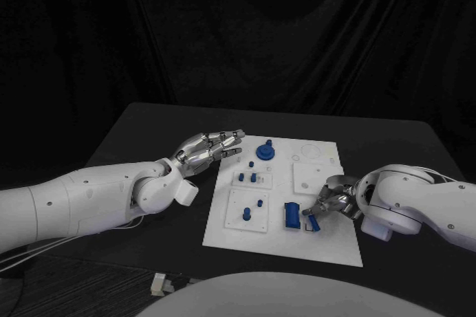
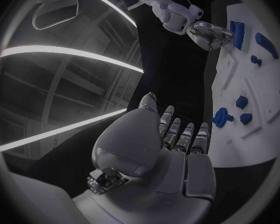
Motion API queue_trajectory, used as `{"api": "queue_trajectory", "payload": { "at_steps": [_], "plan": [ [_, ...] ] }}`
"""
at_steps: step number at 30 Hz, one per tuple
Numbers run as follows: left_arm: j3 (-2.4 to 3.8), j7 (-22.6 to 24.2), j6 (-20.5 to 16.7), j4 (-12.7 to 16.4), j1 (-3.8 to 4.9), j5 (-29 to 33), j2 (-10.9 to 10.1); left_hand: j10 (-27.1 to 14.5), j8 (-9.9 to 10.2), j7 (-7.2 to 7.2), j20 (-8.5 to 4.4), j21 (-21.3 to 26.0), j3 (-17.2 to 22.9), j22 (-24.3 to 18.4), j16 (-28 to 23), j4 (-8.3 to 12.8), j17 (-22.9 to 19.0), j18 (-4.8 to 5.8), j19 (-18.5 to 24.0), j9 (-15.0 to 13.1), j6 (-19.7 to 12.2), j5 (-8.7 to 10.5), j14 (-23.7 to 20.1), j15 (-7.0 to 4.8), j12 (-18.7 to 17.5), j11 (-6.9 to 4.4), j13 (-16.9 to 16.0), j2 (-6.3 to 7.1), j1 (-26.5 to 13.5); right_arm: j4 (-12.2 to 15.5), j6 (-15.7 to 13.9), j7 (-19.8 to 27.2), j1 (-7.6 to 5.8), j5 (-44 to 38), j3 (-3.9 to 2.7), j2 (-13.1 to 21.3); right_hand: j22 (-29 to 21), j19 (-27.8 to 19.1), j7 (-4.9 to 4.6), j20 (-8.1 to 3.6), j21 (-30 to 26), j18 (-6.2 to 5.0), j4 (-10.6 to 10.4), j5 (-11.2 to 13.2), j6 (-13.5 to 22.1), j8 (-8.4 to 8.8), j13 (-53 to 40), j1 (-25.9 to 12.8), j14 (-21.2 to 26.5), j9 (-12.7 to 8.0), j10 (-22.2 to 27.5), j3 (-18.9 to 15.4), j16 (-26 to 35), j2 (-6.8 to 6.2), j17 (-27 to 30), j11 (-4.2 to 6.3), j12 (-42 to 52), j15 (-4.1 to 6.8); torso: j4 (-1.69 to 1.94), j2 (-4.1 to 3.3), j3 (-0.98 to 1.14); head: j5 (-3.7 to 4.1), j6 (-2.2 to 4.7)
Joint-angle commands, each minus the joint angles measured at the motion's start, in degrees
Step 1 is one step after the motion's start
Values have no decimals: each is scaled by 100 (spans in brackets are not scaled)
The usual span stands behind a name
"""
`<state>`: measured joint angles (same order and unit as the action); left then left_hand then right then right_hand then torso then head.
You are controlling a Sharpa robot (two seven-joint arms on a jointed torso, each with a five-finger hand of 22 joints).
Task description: Assemble the parts on the task board
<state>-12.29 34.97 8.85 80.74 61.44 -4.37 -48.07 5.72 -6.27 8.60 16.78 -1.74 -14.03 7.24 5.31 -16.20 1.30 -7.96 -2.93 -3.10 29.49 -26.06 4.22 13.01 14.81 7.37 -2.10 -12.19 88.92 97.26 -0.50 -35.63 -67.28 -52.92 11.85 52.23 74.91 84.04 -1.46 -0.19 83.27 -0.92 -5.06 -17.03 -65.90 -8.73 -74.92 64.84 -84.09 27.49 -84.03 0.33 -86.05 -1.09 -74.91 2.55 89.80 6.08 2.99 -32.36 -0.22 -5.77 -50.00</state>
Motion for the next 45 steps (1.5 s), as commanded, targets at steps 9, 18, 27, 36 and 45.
{"api": "queue_trajectory", "payload": {
  "at_steps": [9,18,27,36,45],
  "plan": [
    [6,54,79,4,-10,8,11,-12,-28,14,10,-22,35,-7,41,5,10,46,-37,-3,21,-38,4,35,24,32,-5,11,60,18,18,-95,11,-91,-1,16,1263,283,-21,54,-29,-93,-189,160,39,-52,-1508,-269,-380,2,-597,-141,21,51,-279,4,20,2,2,0,1,-4,0],
    [6,51,90,-2,-14,8,15,-11,-28,14,10,-23,38,-8,43,8,10,50,-37,-3,22,-48,6,43,26,30,-5,11,65,10,-22,-89,11,-81,-1,4,1263,283,4,42,-32,-94,-283,-289,22,-97,-1508,-289,-381,10,-597,-130,18,188,-286,21,20,20,3,-1,1,5,0],
    [6,45,99,-2,-17,8,13,-11,-30,15,10,-22,42,-10,41,13,9,55,-37,-3,25,-64,6,51,24,28,-5,11,72,6,-21,-92,11,-78,-1,-4,1265,285,31,25,-29,-93,-303,-688,-2,-133,-1508,-239,-382,16,-597,-69,16,266,-290,44,20,39,-1,0,-1,-5,0],
    [6,37,114,-6,-21,8,16,-11,-30,16,10,-23,47,-11,40,20,9,62,-37,-3,23,-85,5,56,23,28,-5,13,82,40,-95,-51,11,-138,-1,24,1248,261,-84,65,-80,-102,-319,83,312,0,-1508,-287,-374,-67,-597,-231,30,36,-254,-49,20,-29,2,2,0,-13,0],
    [6,21,133,-16,-32,8,18,-10,-31,17,10,-23,48,-11,41,20,9,63,-38,-4,28,-91,5,57,23,28,-6,12,83,82,-70,-12,11,-209,-1,71,1235,244,-191,151,-122,-113,-721,1006,649,110,-1508,-450,-367,-207,-597,-402,42,-289,-219,-122,20,-109,2,1,-1,1,0]
  ]
}}
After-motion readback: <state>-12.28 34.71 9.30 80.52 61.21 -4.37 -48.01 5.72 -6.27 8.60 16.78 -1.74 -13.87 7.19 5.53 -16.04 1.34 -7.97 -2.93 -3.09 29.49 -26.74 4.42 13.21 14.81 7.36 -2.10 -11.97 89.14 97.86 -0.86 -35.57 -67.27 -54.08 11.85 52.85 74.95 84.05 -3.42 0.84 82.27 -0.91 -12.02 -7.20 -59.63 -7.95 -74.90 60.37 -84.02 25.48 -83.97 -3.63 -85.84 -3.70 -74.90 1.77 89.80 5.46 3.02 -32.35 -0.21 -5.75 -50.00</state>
